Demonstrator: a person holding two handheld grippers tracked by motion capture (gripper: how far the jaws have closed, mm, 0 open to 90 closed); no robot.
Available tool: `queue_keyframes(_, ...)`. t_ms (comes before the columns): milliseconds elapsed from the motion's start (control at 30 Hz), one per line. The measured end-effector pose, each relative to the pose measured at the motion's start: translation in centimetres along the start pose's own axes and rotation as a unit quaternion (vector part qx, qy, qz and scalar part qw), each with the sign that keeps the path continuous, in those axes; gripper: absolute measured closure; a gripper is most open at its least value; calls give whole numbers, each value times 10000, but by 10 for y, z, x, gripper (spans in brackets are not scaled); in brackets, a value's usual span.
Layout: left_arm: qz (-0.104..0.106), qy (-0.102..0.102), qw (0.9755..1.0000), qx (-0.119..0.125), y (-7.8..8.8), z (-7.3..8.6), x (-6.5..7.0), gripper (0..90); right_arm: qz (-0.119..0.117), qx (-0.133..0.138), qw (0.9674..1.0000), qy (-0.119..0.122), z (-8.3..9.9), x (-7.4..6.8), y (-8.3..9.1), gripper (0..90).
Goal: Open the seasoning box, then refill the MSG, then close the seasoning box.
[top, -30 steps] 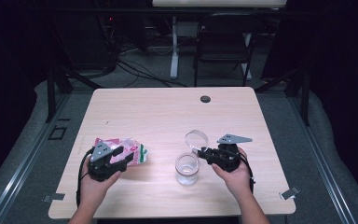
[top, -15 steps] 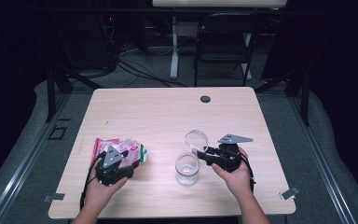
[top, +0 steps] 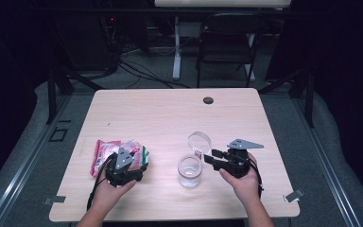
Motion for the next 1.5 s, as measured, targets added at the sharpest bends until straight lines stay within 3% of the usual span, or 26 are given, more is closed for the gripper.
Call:
queue_keyframes(233,-5,-2,9997,-246,-9,-2,2,306,106,43,9999,42,3,1,4,533)
queue_keyframes(300,-182,-46,9995,-245,-12,-3,4,290,162,20,9998,104,4,-1,4,529)
queue_keyframes(533,-383,-39,9988,-302,-17,-4,4,286,257,-17,9994,224,5,-5,5,526)
queue_keyframes(733,-754,-111,9958,-516,-28,-1,-1,302,282,-14,9993,247,5,-5,5,522)
queue_keyframes(900,-951,-288,9938,-499,-36,-1,-4,324,364,-17,9990,262,8,-6,6,521)
queue_keyframes(1233,-1038,-246,9928,-549,-44,-4,-10,384,447,-35,9986,263,12,-8,10,522)
queue_keyframes(1500,-1015,-43,9931,-583,-55,-7,-17,429,528,16,9984,202,17,-7,17,522)
Point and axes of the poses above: each handheld gripper's, and its own axes: y roughly backward along the jaws, z roughly out of its underside, x roughly to its right, the point moved 1 cm from there along -y, roughly forward along the jaws, and after that the axes turned 15 degrees about -x, right-handed, at the moved point
